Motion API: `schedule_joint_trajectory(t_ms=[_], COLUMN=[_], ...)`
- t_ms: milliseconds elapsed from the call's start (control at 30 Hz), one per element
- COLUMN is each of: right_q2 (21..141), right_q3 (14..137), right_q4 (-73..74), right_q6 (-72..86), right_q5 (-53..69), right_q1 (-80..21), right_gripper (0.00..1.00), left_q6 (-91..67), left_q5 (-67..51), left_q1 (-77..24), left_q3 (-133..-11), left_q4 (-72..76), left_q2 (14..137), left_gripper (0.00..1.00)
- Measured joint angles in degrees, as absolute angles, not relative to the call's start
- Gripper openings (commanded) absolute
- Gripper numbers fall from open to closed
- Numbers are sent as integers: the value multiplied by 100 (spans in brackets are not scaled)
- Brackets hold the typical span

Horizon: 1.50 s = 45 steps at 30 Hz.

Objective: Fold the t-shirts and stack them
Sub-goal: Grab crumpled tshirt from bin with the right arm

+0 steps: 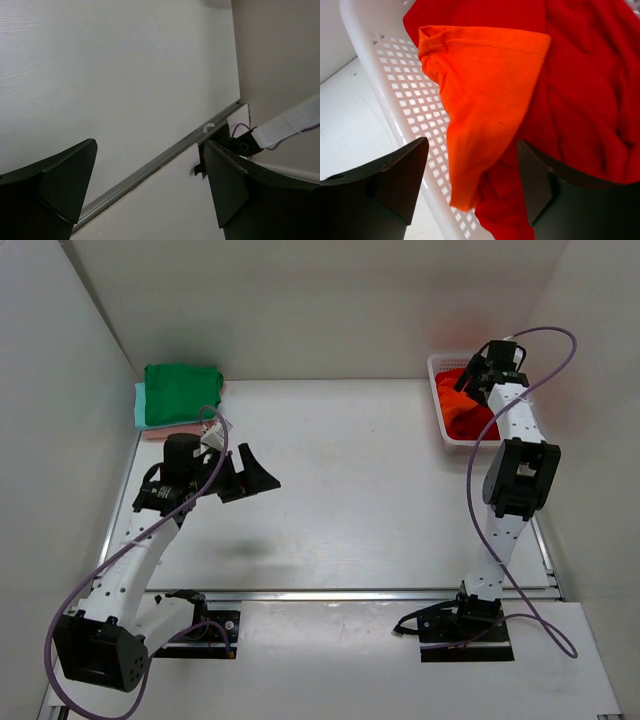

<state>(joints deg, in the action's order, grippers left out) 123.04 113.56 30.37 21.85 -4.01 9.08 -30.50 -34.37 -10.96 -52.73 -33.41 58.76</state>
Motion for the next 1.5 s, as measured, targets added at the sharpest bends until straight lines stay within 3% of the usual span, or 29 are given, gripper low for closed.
schedule_joint_trajectory(t_ms=[33, 367, 467, 533, 633, 667, 700, 767, 833, 933, 967, 1000, 1033, 1067, 1133, 1167, 1333, 1500], right_q2=[12440, 13463, 13498, 13498, 13524, 13655, 13738, 13915, 13996, 14007, 14007, 14003, 13996, 13985, 13906, 13821, 13076, 11380], right_q3=[11498, 12772, 12772, 12772, 12781, 12914, 13002, 13207, 13244, 13244, 13246, 13246, 13246, 13246, 13246, 13244, 13235, 12344], right_q4=[3072, 3697, 3889, 3955, 4010, 4075, 4132, 4171, 4185, 4198, 4182, 4158, 4145, 4147, 4154, 4156, 4152, 3621], right_q6=[2233, 3260, 3441, 3518, 3618, 3647, 3647, 3640, 3579, 3612, 3588, 3562, 3529, 3481, 3358, 3271, 2729, 2198], right_q5=[-405, -471, -550, -572, -556, -508, -480, -392, -287, -156, -137, -119, -113, -99, -102, -102, -193, -202], right_q1=[902, 1015, 1074, 1114, 1138, 1140, 1146, 1170, 1175, 1186, 1190, 1197, 1199, 1199, 1186, 1155, 1011, 578], right_gripper=[77, 77, 75, 73, 72, 69, 67, 59, 3, 0, 0, 0, 0, 0, 0, 0, 0, 0], left_q6=[-3085, -3350, -3402, -3430, -3454, -3470, -3505, -3533, -3507, -3500, -3514, -3551, -3546, -3636, -3706, -3708, -3581, -3380], left_q5=[-3592, -4298, -4370, -4412, -4427, -4438, -4442, -4442, -4440, -4438, -4451, -4510, -4560, -4628, -4696, -4689, -4318, -3264], left_q1=[-1061, -513, -445, -405, -379, -379, -379, -373, -375, -419, -449, -508, -543, -587, -659, -687, -659, -438], left_q3=[-5181, -4626, -4622, -4617, -4582, -4545, -4543, -4543, -4543, -4543, -4543, -4528, -4515, -4480, -4434, -4440, -4707, -5242], left_q4=[-3192, -2637, -2543, -2512, -2477, -2482, -2491, -2486, -2486, -2480, -2458, -2379, -2305, -2182, -2091, -2097, -2493, -3009], left_q2=[5854, 5765, 5736, 5730, 5730, 5728, 5728, 5723, 5723, 5721, 5725, 5736, 5754, 5778, 5850, 5878, 5942, 5848], left_gripper=[99, 95, 84, 70, 65, 44, 40, 1, 0, 0, 10, 39, 38, 23, 3, 0, 0, 0])
